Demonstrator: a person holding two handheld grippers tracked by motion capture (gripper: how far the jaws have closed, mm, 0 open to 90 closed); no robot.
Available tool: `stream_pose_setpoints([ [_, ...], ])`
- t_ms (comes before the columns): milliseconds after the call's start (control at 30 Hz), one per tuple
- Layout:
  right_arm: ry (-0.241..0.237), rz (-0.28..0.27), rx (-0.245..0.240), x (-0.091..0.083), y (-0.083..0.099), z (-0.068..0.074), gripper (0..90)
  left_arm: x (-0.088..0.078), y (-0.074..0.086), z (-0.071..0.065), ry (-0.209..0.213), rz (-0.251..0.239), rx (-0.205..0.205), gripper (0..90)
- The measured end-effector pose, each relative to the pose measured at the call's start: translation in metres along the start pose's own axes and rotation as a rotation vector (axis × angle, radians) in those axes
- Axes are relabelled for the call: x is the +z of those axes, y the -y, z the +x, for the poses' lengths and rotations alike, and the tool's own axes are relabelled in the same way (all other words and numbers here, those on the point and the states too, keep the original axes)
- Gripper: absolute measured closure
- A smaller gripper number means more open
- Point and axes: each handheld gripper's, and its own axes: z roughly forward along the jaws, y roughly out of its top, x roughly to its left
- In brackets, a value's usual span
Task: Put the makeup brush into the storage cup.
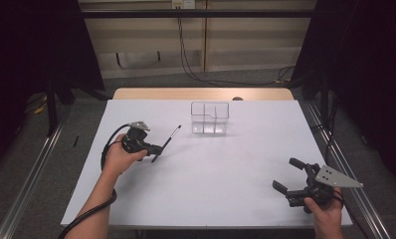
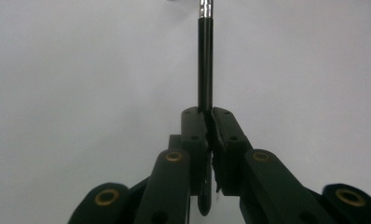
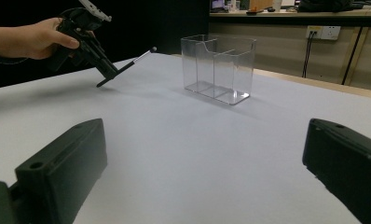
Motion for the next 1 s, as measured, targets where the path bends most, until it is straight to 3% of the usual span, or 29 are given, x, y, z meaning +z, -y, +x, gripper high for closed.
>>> stream_pose_setpoints([
  [33,0.0,0.001,-0.002,0.0,0.0,0.0,0.0,-0.002,0.003,-0.001,0.001,-0.037,-0.011,84.1],
  [100,0.001,0.001,-0.004,0.0,0.0,0.0,0.0,-0.003,0.005,-0.001,0.001,-0.053,-0.013,84.1],
  [167,0.001,0.001,-0.004,0.0,0.0,0.0,0.0,-0.005,0.008,-0.003,-0.003,-0.099,-0.021,84.1],
  [467,0.0,0.003,0.001,0.001,0.0,0.001,0.0,-0.008,0.014,-0.011,0.01,-0.204,-0.029,84.1],
  [600,0.001,0.006,0.003,0.001,0.0,0.001,0.0,-0.009,0.017,-0.014,0.034,-0.275,-0.04,84.2],
  [833,-0.001,0.007,0.004,0.001,0.0,0.001,0.0,-0.008,0.019,-0.021,0.066,-0.352,-0.051,84.1],
  [1000,-0.001,0.009,0.003,0.002,0.0,0.001,0.0,-0.007,0.02,-0.025,0.073,-0.379,-0.048,84.1],
])
